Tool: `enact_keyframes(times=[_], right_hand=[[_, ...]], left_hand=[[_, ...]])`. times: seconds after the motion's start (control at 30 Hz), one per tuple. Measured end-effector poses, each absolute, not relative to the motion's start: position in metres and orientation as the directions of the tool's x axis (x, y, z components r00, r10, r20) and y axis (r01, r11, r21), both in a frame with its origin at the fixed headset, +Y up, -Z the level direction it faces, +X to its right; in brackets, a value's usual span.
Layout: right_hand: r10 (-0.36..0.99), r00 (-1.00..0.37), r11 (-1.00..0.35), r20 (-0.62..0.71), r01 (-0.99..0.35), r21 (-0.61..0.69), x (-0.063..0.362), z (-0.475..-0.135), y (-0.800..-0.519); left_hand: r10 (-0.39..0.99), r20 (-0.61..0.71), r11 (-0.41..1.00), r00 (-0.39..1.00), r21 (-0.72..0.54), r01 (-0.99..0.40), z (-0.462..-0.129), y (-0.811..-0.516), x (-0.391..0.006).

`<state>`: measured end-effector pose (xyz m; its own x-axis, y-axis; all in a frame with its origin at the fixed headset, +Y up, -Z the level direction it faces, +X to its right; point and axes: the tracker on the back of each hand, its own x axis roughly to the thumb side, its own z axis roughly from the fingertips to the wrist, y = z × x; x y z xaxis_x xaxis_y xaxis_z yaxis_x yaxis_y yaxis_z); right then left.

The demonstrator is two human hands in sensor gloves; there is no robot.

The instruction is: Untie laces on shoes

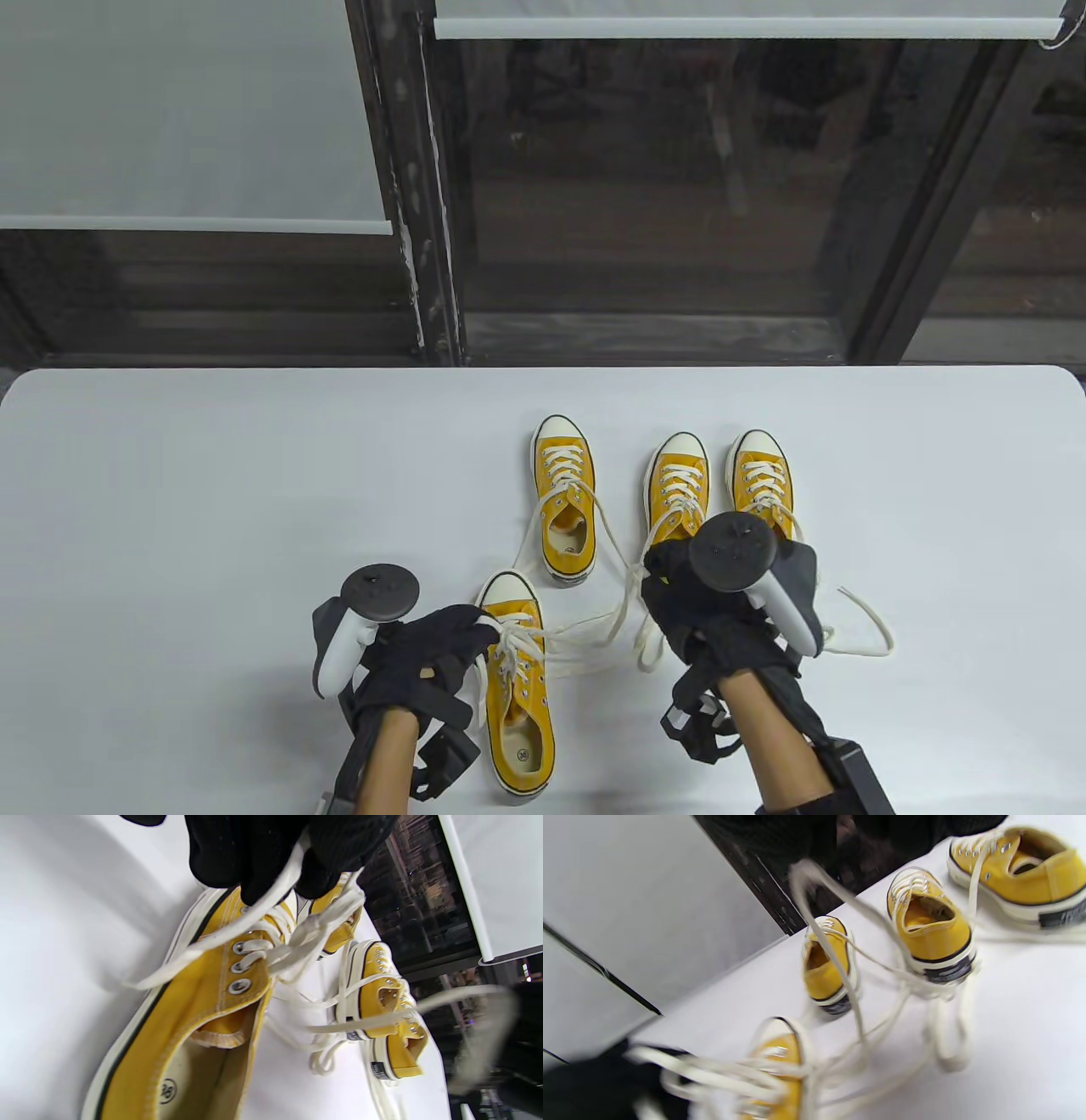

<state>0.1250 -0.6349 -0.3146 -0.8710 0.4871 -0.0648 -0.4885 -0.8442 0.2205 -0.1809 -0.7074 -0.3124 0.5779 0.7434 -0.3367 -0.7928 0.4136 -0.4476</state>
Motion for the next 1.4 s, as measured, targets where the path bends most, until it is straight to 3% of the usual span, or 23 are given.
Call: enact_keyframes(times=[0.1,0.2,0.23,0.37,0.5,0.6,0.7,0.77,0.87,0.93,1.23,1.33,1.4], right_hand=[[0.489,-0.872,-0.858,0.026,-0.475,0.196,0.096,-0.304,-0.645],[0.518,-0.855,-0.735,0.023,-0.431,0.524,0.057,-0.299,-0.664],[0.489,-0.872,-0.716,0.010,-0.395,0.576,0.045,-0.298,-0.672],[0.375,-0.926,-0.803,0.034,-0.307,0.511,0.015,-0.301,-0.694],[0.468,-0.881,-0.802,-0.070,-0.456,0.386,0.006,-0.305,-0.705],[0.517,-0.854,-0.775,-0.065,-0.499,0.389,0.013,-0.309,-0.707],[0.661,-0.740,-0.633,-0.126,-0.640,0.436,0.027,-0.313,-0.715],[0.728,-0.667,-0.537,-0.157,-0.698,0.473,0.034,-0.315,-0.723],[0.774,-0.596,-0.433,-0.216,-0.746,0.507,0.041,-0.316,-0.735],[0.783,-0.575,-0.404,-0.237,-0.760,0.510,0.043,-0.317,-0.738],[0.796,-0.542,-0.380,-0.269,-0.793,0.476,0.048,-0.313,-0.743],[0.805,-0.519,-0.348,-0.286,-0.805,0.481,0.049,-0.313,-0.744],[0.811,-0.499,-0.315,-0.306,-0.813,0.490,0.049,-0.313,-0.745]], left_hand=[[0.775,-0.335,0.383,0.536,-0.424,-0.820,-0.312,-0.705,-0.184],[0.815,-0.332,0.316,0.474,-0.431,-0.845,-0.311,-0.705,-0.186],[0.827,-0.333,0.295,0.454,-0.430,-0.853,-0.311,-0.705,-0.186],[0.824,-0.343,0.292,0.450,-0.423,-0.858,-0.312,-0.707,-0.189],[0.856,-0.342,0.229,0.389,-0.423,-0.877,-0.312,-0.706,-0.193],[0.851,-0.372,0.269,0.371,-0.298,-0.916,-0.309,-0.701,-0.209],[0.857,-0.427,0.283,0.287,-0.076,-0.956,-0.302,-0.700,-0.232],[0.822,-0.465,0.394,0.330,0.045,-0.918,-0.299,-0.699,-0.238],[0.679,-0.465,0.611,0.568,-0.071,-0.789,-0.300,-0.689,-0.232],[0.637,-0.415,0.676,0.649,-0.103,-0.730,-0.300,-0.683,-0.225],[0.596,-0.245,0.705,0.764,-0.296,-0.645,-0.303,-0.678,-0.190],[0.613,-0.205,0.606,0.763,-0.497,-0.621,-0.310,-0.695,-0.174],[0.602,-0.196,0.584,0.774,-0.553,-0.594,-0.312,-0.706,-0.163]])
